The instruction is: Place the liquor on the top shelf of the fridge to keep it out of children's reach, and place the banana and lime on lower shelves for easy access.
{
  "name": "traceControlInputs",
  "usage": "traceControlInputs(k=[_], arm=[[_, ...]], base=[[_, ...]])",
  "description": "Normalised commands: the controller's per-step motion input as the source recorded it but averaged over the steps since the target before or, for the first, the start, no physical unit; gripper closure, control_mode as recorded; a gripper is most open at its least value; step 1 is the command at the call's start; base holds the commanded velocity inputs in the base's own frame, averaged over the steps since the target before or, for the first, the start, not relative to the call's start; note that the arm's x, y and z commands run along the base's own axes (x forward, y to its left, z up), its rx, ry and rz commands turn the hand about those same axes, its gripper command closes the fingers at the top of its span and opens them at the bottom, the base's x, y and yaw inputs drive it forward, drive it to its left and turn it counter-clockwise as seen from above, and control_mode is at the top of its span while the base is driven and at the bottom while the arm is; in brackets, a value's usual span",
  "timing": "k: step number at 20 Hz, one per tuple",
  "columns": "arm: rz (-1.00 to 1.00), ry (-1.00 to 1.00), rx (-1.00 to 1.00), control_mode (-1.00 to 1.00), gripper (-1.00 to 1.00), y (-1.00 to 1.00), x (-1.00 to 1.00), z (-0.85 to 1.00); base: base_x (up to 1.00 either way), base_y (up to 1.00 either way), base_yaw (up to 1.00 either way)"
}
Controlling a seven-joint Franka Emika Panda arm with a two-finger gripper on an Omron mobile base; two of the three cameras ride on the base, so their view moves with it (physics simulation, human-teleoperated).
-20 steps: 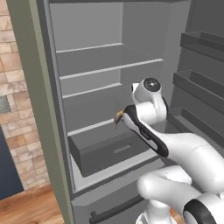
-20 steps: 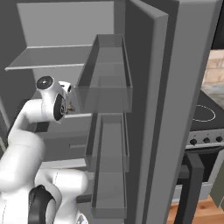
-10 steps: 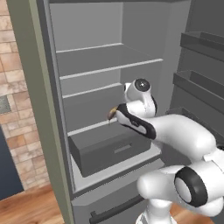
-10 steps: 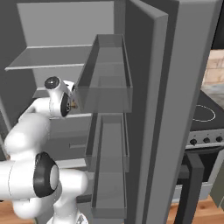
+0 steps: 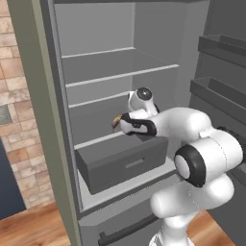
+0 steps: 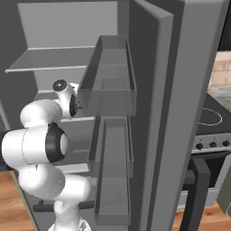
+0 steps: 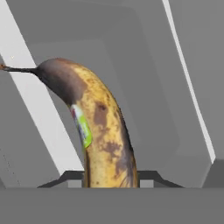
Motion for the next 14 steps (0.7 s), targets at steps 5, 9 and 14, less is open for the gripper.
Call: traceControlInputs(k=[5, 9, 14], arm=[[-0.02, 0.0, 0.0, -1.0, 1.0, 0.27, 0.72, -0.24], [-0.02, 0.0, 0.0, -1.0, 1.0, 0.3, 0.74, -0.25], [-0.02, 0.0, 0.0, -1.0, 1.0, 0.17, 0.73, -0.34]], base=[[0.0, 0.0, 0.0], [0.0, 0.0, 0.0], [0.0, 0.0, 0.0]])
